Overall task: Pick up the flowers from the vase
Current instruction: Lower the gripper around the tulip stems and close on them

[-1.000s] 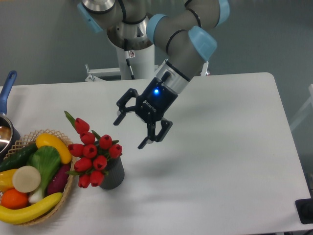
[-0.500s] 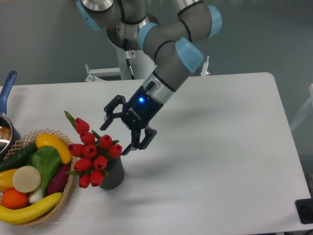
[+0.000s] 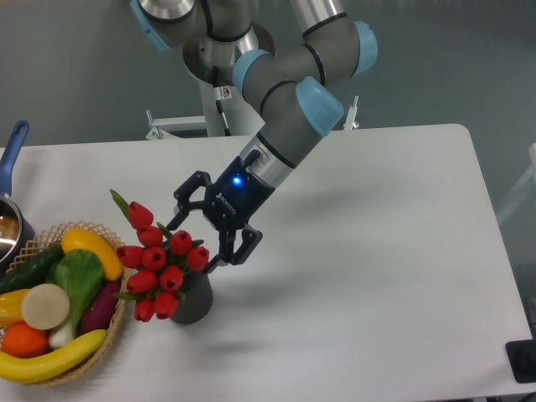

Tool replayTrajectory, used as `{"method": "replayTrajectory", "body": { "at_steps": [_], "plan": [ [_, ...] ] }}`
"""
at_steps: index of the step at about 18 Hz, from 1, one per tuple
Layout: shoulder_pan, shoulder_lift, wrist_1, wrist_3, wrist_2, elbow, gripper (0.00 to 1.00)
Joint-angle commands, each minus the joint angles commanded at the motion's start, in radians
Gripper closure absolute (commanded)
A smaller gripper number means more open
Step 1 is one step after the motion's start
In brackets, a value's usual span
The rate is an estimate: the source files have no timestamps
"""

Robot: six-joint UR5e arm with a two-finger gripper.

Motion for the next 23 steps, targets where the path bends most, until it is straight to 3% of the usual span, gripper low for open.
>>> {"method": "replayTrajectory", "body": {
  "at_steps": [17, 20, 23],
  "plan": [
    [-0.061, -0.054, 0.023, -0.002, 0.006, 0.021, 0.00],
    [-0.063, -0.052, 0.028, -0.011, 0.006, 0.026, 0.18],
    [-0.063, -0.052, 0.028, -0.011, 0.006, 0.029, 0.29]
  ]
}}
